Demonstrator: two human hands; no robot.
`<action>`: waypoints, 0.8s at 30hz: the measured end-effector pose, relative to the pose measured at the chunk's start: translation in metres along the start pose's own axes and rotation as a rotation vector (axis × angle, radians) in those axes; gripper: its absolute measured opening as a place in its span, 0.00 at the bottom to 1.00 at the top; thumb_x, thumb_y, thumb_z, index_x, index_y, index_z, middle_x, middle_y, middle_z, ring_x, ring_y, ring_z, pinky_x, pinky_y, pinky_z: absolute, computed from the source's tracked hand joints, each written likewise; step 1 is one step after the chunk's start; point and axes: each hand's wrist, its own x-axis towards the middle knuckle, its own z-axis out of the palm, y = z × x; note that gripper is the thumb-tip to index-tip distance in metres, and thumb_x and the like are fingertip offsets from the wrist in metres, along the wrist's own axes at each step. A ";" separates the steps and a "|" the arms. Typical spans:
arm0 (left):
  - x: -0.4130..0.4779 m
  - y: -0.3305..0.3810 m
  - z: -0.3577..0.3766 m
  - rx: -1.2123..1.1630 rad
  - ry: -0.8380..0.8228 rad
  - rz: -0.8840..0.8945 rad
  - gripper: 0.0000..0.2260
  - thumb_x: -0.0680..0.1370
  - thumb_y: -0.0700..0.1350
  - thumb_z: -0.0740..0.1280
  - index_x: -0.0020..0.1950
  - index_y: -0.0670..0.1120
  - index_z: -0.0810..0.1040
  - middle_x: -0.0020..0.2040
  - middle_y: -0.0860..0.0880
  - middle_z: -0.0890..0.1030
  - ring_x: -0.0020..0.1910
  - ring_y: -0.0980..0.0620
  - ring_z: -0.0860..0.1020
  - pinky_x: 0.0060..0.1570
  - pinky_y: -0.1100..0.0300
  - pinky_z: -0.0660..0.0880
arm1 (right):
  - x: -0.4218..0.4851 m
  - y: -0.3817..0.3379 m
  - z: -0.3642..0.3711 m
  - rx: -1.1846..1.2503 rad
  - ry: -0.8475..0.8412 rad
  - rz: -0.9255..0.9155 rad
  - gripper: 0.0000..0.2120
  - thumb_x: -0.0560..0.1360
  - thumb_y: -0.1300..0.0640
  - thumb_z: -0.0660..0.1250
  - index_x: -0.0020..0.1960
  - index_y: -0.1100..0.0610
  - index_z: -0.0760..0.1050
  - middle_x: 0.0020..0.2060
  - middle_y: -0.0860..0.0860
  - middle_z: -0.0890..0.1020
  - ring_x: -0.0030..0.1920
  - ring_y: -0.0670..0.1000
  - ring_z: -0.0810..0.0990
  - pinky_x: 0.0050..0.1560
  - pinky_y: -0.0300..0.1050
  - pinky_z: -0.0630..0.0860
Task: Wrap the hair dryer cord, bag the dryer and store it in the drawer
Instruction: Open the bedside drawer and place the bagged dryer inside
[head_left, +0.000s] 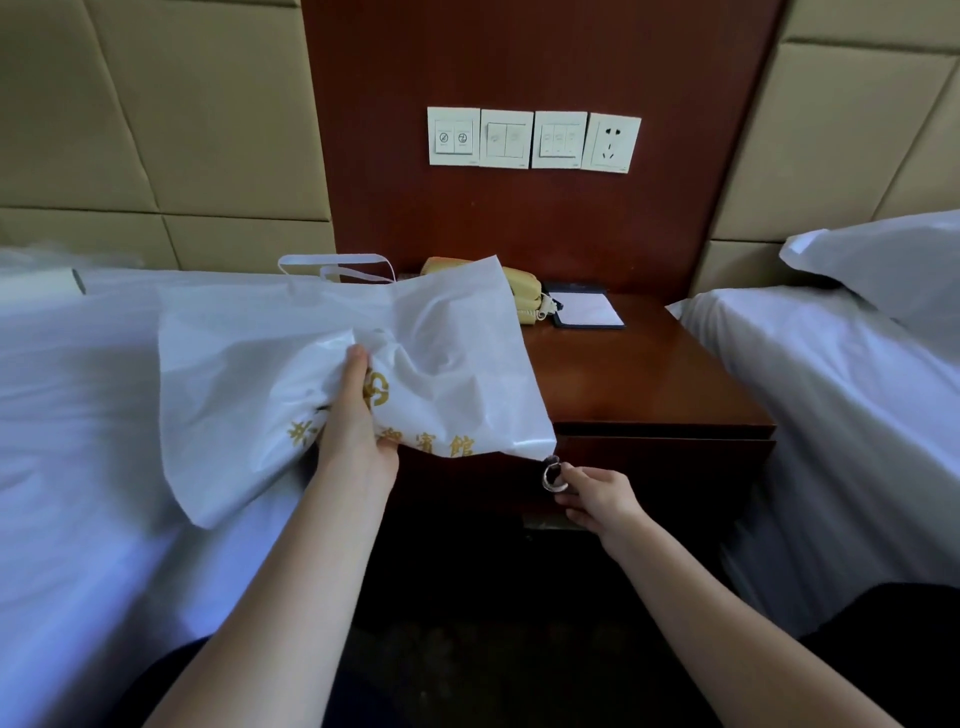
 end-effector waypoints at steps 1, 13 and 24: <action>0.000 0.000 -0.002 0.006 0.001 0.003 0.18 0.75 0.54 0.68 0.63 0.50 0.77 0.56 0.51 0.83 0.53 0.53 0.81 0.56 0.53 0.77 | -0.005 0.002 -0.003 -0.023 -0.021 -0.005 0.12 0.76 0.57 0.65 0.35 0.58 0.78 0.35 0.52 0.80 0.34 0.47 0.78 0.32 0.37 0.73; -0.022 -0.003 -0.025 0.116 -0.043 -0.019 0.11 0.77 0.53 0.66 0.56 0.51 0.79 0.46 0.53 0.85 0.49 0.54 0.81 0.47 0.56 0.77 | -0.070 -0.062 -0.055 -0.811 -0.200 -0.537 0.14 0.78 0.53 0.61 0.39 0.56 0.81 0.34 0.50 0.84 0.35 0.48 0.83 0.42 0.39 0.78; -0.048 -0.020 -0.041 0.214 -0.106 -0.144 0.18 0.74 0.53 0.69 0.62 0.49 0.78 0.56 0.49 0.84 0.54 0.50 0.82 0.53 0.51 0.77 | -0.075 -0.018 -0.086 -0.679 -0.516 -0.167 0.25 0.80 0.46 0.54 0.38 0.56 0.83 0.31 0.46 0.85 0.35 0.41 0.83 0.43 0.37 0.74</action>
